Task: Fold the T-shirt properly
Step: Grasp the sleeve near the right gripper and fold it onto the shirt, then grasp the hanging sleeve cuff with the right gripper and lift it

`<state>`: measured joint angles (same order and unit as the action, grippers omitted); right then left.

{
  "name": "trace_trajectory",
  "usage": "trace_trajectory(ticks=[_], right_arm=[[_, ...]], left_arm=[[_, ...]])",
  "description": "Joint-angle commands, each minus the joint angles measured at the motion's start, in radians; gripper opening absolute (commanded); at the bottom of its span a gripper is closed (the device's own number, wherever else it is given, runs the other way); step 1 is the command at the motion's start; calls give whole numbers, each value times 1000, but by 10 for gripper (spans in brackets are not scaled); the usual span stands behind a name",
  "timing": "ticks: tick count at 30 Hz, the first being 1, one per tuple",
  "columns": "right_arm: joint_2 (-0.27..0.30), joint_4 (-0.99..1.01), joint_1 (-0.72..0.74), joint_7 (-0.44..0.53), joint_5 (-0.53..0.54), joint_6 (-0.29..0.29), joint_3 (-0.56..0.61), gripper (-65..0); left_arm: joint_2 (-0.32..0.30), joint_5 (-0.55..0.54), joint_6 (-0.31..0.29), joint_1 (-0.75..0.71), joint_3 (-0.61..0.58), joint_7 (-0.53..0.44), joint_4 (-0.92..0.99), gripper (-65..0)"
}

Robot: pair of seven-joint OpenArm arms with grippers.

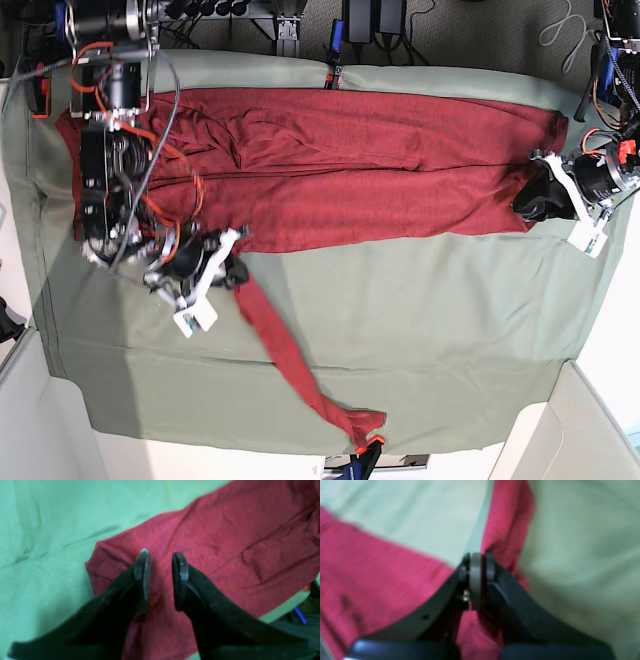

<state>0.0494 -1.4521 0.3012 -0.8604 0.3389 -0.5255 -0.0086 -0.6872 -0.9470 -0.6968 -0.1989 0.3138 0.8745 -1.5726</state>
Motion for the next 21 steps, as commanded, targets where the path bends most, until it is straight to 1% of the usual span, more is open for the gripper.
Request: trace_trajectory(ticks=[1,3,7,9,12,16,17,19,20,21], right_arm=[[6,-58,-17,13,29,-10,-2,-650],[10,-147,-106,13,45,-29,-2,-650],[26,-303,-257,24,91,-33,-2,-650],[34,-357,-306,27,92,-33,-2,-650],[39,-384,-340,27,92,-32,-2,-650],[39,-382,-343,27,88,-31,-2,-650],[39,-382,-343,27,88,-29,-2,-579],[39,-382,-343,28,89,-21,-2,-407],[39,-383,-343,39,91,-21,-2,-352],[39,-383,-342,57,91,-21,-3,-328]], left_arm=[[-23,-26,-1,14,10,-18,-14,-465],[-23,-43,-1,14,10,-18,-14,-464],[-23,-67,-1,14,10,-21,-14,-393],[-23,-66,-1,14,10,-21,-14,-389],[-23,-67,-1,14,10,-25,-14,-389],[-23,-70,-1,16,10,-42,-14,-389],[-22,-81,-1,19,10,-48,-14,-389],[-21,-106,-1,28,10,-47,-14,-389],[-22,-111,-1,34,10,-47,-14,-389],[-22,-111,-1,41,10,-47,-14,-389]])
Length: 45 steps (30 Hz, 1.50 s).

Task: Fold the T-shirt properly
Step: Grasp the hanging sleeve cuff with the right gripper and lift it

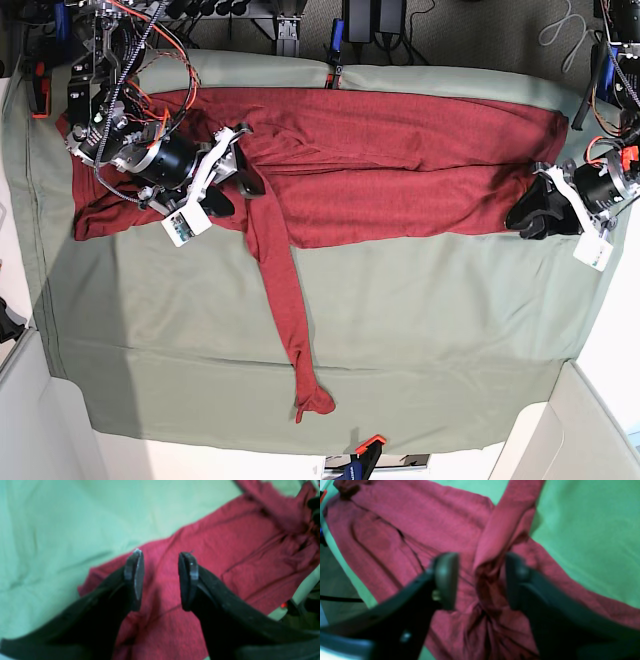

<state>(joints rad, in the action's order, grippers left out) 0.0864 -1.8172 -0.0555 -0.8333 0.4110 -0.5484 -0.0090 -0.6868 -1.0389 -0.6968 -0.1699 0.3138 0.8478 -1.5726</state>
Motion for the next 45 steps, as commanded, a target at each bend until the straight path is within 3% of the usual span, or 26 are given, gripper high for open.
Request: trace_trajectory(ticks=[1,4,10,12,17,22,24,31,37,39,45], right_arm=[[2,-18,16,54,16,2,-4,-329],[-5,-17,34,109,0,12,-16,-329],[-83,49,171,139,-122,103,-31,-329],[-122,122,235,155,-152,132,-31,-329],[-210,373,411,215,-278,137,-31,-329],[-237,647,537,282,-402,255,-16,-329],[-238,737,566,295,-425,276,0,-329],[-238,842,573,314,-448,277,72,-343],[-238,837,573,313,-436,276,127,-609],[-238,837,573,310,-436,267,145,-650],[-238,831,573,298,-319,79,210,-650]], left_arm=[[-23,-19,-1,19,10,-20,-14,-389],[-22,-19,-1,20,10,-20,-14,-389],[-19,-19,-1,19,10,-19,-14,-389],[-19,-19,-1,19,10,-15,-14,-389],[-19,-19,-1,17,10,-9,-14,-389],[-19,-19,-1,17,10,10,-14,-389],[-19,-19,-1,17,10,10,-14,-389],[-6,-19,-1,17,10,10,-14,-389],[-3,-19,-1,17,10,10,-14,-389],[-3,-19,-1,18,10,10,-14,-389],[-3,-19,-1,18,10,10,-14,-389]])
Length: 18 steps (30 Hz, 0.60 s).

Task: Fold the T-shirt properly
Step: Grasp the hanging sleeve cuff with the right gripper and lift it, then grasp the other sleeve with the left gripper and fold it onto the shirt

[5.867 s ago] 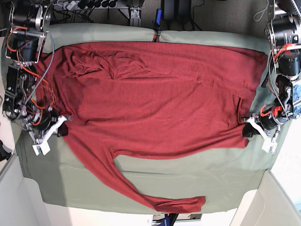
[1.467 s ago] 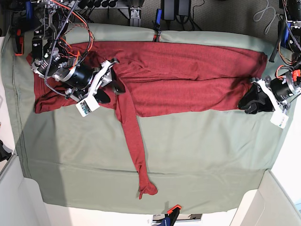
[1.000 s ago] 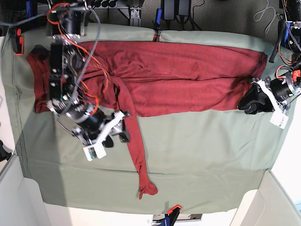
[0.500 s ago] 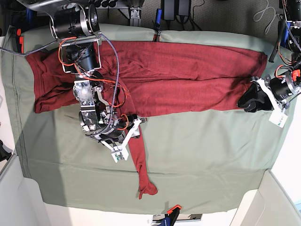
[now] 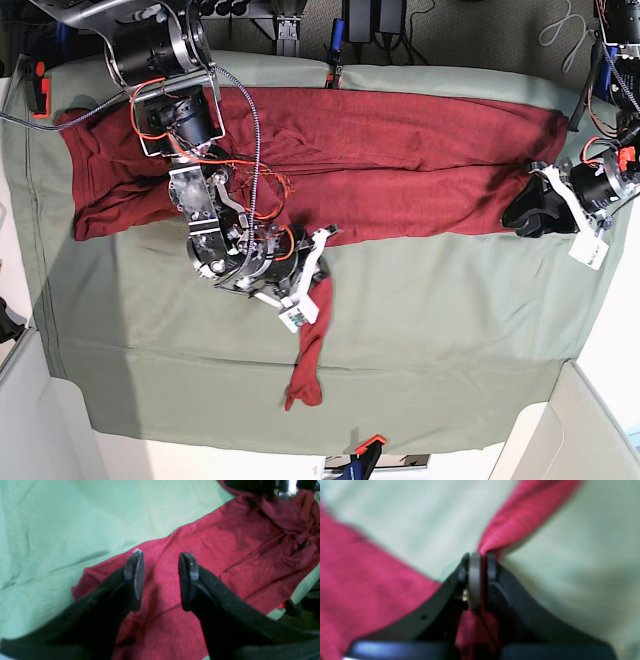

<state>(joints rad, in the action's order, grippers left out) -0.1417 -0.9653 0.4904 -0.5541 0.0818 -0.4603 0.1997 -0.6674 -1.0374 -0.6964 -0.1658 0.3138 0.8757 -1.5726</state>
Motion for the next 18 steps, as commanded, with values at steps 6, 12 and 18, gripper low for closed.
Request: trace_trajectory(ticks=[6,12,18], right_arm=[[-10,-146,-29,-31,95,-68,93,-650],[-9,-363,-163,-41,129,-69,135,-650],[-8,-436,-230,-128,245,-108,137,-594]], left_arm=[[-23,-13,-2,14,10,-19,-14,-389],[-23,-13,-2,27,10,-42,-14,-389],[-23,-13,-2,75,10,-45,-14,-364]])
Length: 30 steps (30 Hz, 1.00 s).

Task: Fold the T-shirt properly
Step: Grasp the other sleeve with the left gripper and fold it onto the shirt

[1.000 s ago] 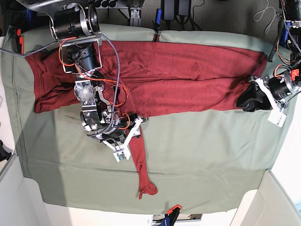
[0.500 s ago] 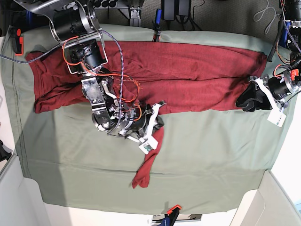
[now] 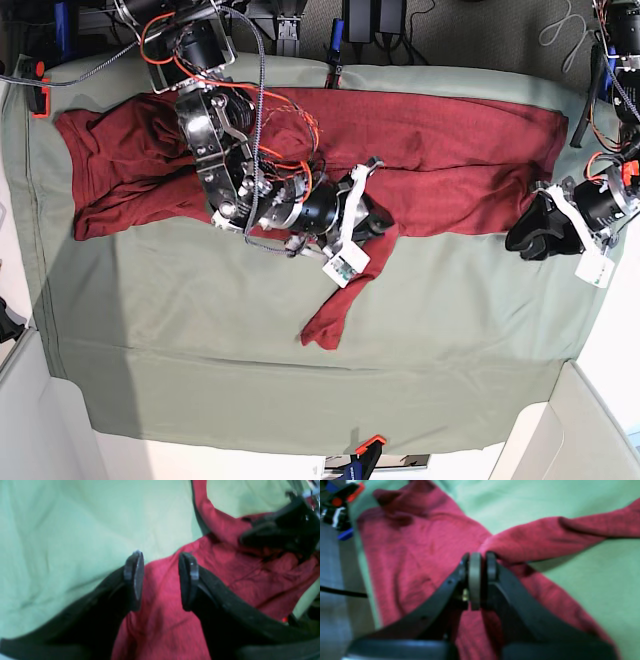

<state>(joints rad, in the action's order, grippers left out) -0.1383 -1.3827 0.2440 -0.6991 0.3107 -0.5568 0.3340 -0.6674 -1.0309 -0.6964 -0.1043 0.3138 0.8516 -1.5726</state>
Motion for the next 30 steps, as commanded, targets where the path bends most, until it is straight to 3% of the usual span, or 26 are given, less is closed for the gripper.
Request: trace_trajectory(ticks=[1,7,11,18,25,30], right_arm=[[-12,-30,5,7,39,-13,2,-557],[-1,-107,-68,-1,19,-11,0,-409],[5,-160,-75,-22,10,11,-33,-284],[7,-271,-75,-116,10,29,-179,-281],[89,-325,-110,-162,51,29,-349,-281],[139,-362,-196,-162,91,29,-427,-281]], left_arm=[[-23,-20,-2,19,10,-26,-14,-344],[-15,-18,-2,38,-1,-74,-14,-327],[22,61,-2,88,-65,-93,-14,-293],[103,320,-2,227,-288,-251,61,-288],[269,495,-2,478,-468,-372,415,-288],[359,571,31,605,-486,-510,679,-288]])
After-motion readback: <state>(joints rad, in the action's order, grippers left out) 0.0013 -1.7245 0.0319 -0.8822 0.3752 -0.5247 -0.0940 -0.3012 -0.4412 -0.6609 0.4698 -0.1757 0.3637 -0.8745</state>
